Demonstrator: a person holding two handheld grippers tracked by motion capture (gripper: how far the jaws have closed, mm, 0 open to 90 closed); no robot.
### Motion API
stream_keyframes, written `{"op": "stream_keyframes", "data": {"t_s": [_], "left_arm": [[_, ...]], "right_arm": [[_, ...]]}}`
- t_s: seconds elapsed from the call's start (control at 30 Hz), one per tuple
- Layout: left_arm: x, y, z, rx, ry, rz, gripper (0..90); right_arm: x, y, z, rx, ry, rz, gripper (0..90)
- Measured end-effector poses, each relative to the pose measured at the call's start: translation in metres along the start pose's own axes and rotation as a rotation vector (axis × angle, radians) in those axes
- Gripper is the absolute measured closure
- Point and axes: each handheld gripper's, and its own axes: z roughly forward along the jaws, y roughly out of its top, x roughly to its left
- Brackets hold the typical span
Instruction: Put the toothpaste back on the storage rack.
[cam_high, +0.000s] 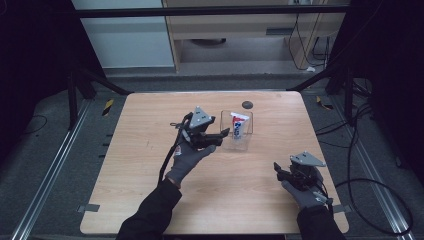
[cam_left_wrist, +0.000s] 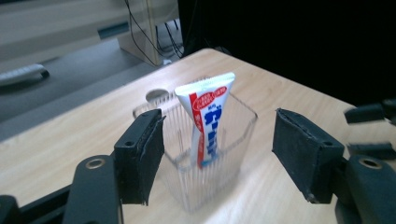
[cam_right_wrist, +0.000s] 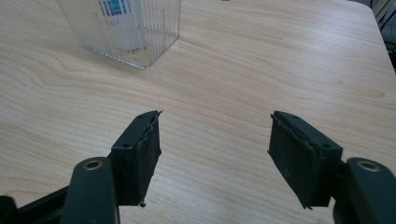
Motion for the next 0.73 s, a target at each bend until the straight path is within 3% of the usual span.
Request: {"op": "stream_keyframes", "data": {"t_s": [0.27, 0.4, 0.57, 0.67, 0.73], "left_arm": [[0.007, -0.028, -0.029, 0.064, 0.044, 0.018, 32.3], [0.016, -0.051, -0.042, 0.109, 0.081, 0.017, 31.6], [0.031, -0.08, -0.061, 0.155, 0.118, -0.025, 30.9], [0.041, -0.096, -0.073, 0.142, 0.138, -0.079, 30.9], [0.046, -0.103, -0.078, 0.146, 0.157, -0.094, 31.1]], "right_arm": [[-0.001, -0.001, -0.002, 0.001, -0.006, -0.005, 31.6], [-0.002, -0.002, -0.003, 0.003, -0.011, -0.002, 30.5], [-0.005, -0.004, -0.003, 0.006, -0.017, 0.005, 29.1], [-0.006, -0.005, -0.003, 0.011, -0.016, 0.005, 27.8], [-0.006, -0.006, -0.003, 0.016, -0.016, 0.007, 27.1]]}}
